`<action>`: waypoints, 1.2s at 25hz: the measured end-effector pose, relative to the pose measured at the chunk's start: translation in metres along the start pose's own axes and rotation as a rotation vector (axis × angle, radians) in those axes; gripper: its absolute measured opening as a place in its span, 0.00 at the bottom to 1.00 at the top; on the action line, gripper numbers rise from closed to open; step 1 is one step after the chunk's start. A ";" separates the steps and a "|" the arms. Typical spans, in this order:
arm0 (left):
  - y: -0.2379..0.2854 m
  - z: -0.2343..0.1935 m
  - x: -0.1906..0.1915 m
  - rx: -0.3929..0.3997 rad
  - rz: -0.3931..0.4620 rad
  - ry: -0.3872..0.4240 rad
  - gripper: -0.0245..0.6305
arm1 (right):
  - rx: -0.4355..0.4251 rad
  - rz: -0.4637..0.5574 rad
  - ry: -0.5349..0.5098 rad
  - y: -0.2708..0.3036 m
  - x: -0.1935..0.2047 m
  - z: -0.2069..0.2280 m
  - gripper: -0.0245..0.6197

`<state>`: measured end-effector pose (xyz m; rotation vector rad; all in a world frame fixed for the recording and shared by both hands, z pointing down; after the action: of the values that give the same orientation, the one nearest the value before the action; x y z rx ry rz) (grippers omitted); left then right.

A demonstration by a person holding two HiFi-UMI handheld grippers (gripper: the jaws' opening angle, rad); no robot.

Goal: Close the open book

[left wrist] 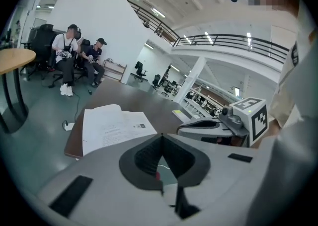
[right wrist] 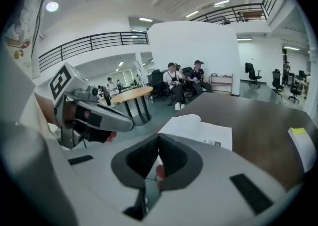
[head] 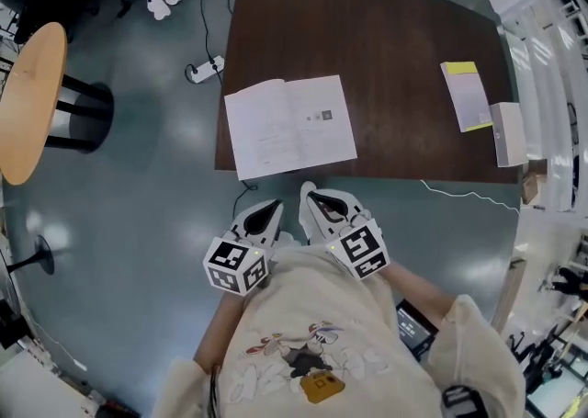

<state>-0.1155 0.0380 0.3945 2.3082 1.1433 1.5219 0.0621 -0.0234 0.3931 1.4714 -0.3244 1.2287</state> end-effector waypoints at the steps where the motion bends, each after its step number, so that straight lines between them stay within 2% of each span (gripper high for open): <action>1: 0.008 -0.003 -0.001 -0.020 -0.013 0.011 0.04 | -0.017 -0.008 -0.002 0.004 0.000 0.009 0.05; 2: 0.014 -0.006 -0.001 -0.030 -0.028 0.017 0.05 | -0.036 -0.017 -0.005 0.008 0.001 0.016 0.05; 3: 0.021 -0.009 0.001 -0.030 -0.040 0.012 0.14 | -0.056 -0.025 -0.011 0.012 0.002 0.022 0.05; 6: 0.033 -0.020 0.009 -0.027 -0.037 -0.091 0.25 | -0.107 -0.052 -0.032 0.021 0.002 0.035 0.05; 10: 0.040 -0.039 0.023 -0.055 0.021 -0.283 0.26 | -0.149 -0.079 -0.051 0.030 -0.002 0.045 0.05; 14: 0.048 -0.061 0.038 -0.092 0.083 -0.422 0.29 | -0.178 -0.115 -0.077 0.045 0.001 0.050 0.05; 23: 0.063 -0.101 0.079 -0.199 0.244 -0.797 0.38 | -0.203 -0.168 -0.076 0.072 -0.003 0.055 0.05; 30: 0.075 -0.132 0.111 -0.238 0.316 -1.025 0.43 | -0.234 -0.186 -0.107 0.082 -0.016 0.052 0.05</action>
<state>-0.1657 0.0237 0.5750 2.5780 0.3134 0.3046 0.0188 -0.1013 0.4355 1.3346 -0.3811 0.9329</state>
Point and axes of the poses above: the fingertips, and each gripper's own axes: y forward along the fingers, z to its right, x out of its underside, the point moved 10 cm from there along -y, backward along the fingers, and after that the axes turned 1 degree about -z, right-handed, at the moved point
